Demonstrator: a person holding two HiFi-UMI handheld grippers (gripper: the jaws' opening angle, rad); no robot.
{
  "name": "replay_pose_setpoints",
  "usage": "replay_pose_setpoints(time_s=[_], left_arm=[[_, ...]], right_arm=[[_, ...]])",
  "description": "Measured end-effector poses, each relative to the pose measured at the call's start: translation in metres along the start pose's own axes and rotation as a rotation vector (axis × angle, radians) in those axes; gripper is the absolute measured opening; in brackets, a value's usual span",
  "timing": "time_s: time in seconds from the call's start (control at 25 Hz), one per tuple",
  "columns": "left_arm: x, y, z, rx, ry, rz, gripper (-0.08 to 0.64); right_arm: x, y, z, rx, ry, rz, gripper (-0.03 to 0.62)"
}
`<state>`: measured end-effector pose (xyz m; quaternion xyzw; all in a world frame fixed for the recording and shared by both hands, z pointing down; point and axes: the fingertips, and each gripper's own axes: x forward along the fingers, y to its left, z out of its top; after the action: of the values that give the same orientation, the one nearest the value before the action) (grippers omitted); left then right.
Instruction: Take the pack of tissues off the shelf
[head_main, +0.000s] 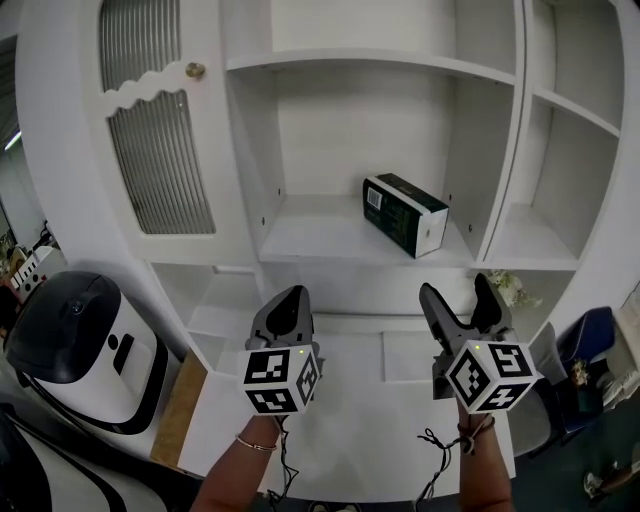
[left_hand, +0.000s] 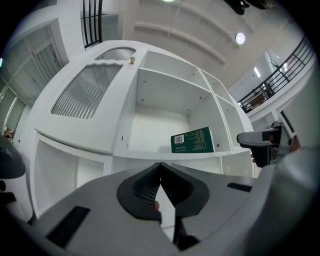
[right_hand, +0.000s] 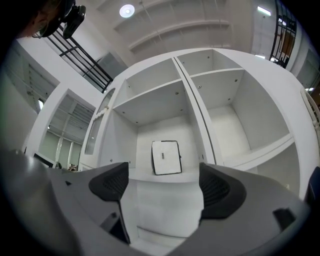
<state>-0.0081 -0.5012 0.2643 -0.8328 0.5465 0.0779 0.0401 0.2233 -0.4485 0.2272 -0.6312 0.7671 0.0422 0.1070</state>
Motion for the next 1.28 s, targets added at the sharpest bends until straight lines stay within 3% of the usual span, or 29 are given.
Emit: replay_pose_setpoints(time_s=[0.88,1.28], left_arm=[[0.028,0.023,0.067,0.050,-0.061,0.017,0.017],[0.040,0.027,0.067,0.048,-0.059,0.015,0.017]], right_arm=[[0.073,0.010,0.048,-0.056,0.065,0.039,0.460],[0.105,0.006,0.048,-0.106,0.108,0.004,0.486]])
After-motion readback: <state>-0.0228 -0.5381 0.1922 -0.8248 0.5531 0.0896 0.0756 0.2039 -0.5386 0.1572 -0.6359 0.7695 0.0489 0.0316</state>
